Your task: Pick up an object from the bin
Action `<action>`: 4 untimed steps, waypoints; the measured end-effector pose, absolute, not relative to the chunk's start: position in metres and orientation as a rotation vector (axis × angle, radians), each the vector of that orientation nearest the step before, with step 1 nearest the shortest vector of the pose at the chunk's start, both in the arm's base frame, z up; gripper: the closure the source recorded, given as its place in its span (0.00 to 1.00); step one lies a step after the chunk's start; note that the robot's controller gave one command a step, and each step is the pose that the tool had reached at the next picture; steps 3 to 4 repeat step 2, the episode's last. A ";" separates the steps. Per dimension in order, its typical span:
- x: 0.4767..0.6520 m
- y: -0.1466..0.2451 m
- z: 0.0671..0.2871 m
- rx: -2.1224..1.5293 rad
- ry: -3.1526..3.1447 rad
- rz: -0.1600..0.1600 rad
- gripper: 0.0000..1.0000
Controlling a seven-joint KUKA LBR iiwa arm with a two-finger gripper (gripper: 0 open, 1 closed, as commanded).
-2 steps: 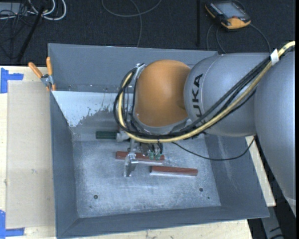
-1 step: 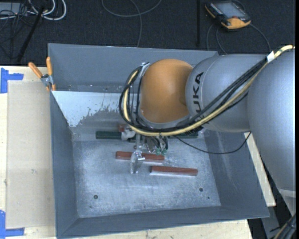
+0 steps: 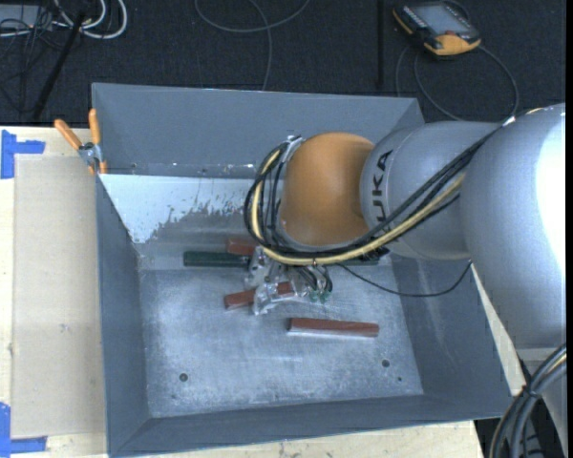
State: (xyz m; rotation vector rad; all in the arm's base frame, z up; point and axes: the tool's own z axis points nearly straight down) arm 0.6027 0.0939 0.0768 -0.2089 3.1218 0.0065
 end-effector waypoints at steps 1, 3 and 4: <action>0.603 0.094 0.077 -0.208 3.122 0.007 1.00; 0.600 0.103 0.277 -0.465 3.103 0.001 1.00; 0.600 0.103 0.277 -0.465 3.103 0.001 1.00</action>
Offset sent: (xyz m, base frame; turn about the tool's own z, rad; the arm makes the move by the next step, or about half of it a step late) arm -0.0028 0.0078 0.1999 -0.1630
